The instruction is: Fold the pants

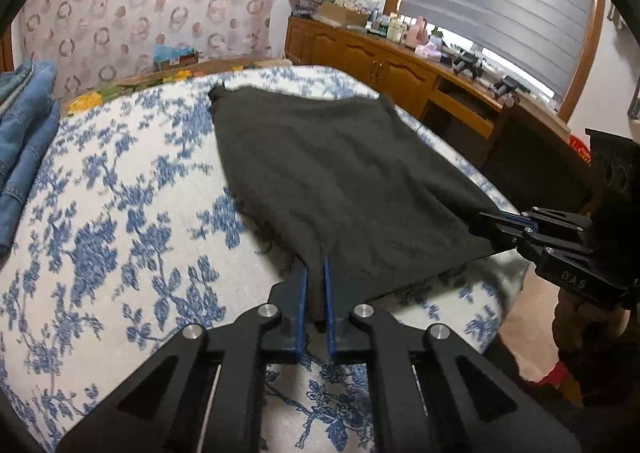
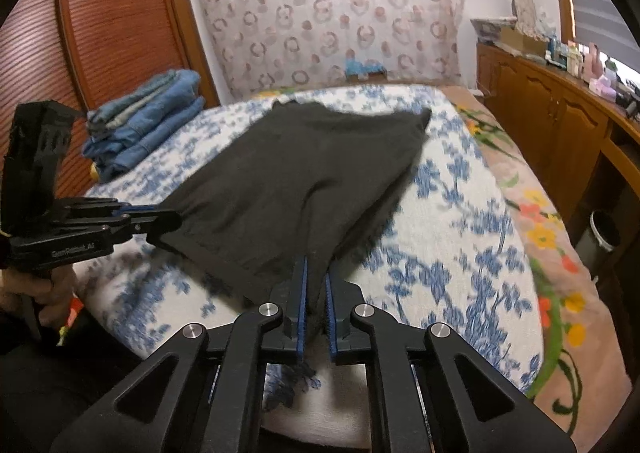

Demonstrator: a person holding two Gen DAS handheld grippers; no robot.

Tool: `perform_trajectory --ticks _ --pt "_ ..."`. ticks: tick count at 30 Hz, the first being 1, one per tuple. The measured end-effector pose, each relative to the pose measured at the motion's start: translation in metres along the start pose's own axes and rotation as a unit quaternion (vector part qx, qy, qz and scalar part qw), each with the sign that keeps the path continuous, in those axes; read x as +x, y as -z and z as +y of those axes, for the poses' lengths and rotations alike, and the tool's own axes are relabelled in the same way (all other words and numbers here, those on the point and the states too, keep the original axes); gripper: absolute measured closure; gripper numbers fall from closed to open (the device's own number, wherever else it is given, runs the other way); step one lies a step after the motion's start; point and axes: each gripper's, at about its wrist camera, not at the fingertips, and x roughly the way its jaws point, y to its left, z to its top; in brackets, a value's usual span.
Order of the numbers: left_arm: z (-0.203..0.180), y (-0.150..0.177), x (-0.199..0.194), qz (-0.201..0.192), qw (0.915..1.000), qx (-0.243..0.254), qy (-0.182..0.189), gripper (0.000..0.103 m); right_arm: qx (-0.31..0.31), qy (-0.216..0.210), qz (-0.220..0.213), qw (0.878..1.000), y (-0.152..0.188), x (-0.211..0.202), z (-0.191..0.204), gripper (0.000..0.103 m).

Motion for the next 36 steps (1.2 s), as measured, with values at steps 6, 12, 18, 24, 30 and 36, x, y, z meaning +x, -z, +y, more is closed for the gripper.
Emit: perform_trajectory --ticks 6,12,18,24,30,36 --pt "-0.008 -0.027 -0.036 -0.043 0.999 0.015 -0.005 0.101 -0.023 -0.008 -0.044 0.999 -0.033 -0.027 0.015 0.098" --pt "-0.011 -0.061 -0.079 -0.089 0.9954 0.032 -0.011 0.101 -0.056 -0.009 -0.084 0.995 -0.07 -0.053 0.032 0.098" --pt "-0.008 -0.094 -0.12 -0.14 0.9891 0.041 -0.022 0.102 -0.082 -0.016 -0.131 0.988 -0.112 -0.077 0.053 0.098" --pt "0.01 -0.127 -0.142 -0.176 0.9826 0.036 -0.046 0.102 -0.1 -0.029 -0.16 0.982 -0.163 -0.076 0.07 0.098" --pt "0.049 -0.176 -0.128 -0.184 0.9756 0.032 -0.115 0.102 -0.134 -0.009 -0.154 0.979 -0.236 -0.035 0.091 0.099" --pt "0.078 -0.212 -0.142 -0.204 0.9657 0.02 -0.16 0.102 -0.126 0.017 -0.17 0.977 -0.279 -0.001 0.098 0.099"
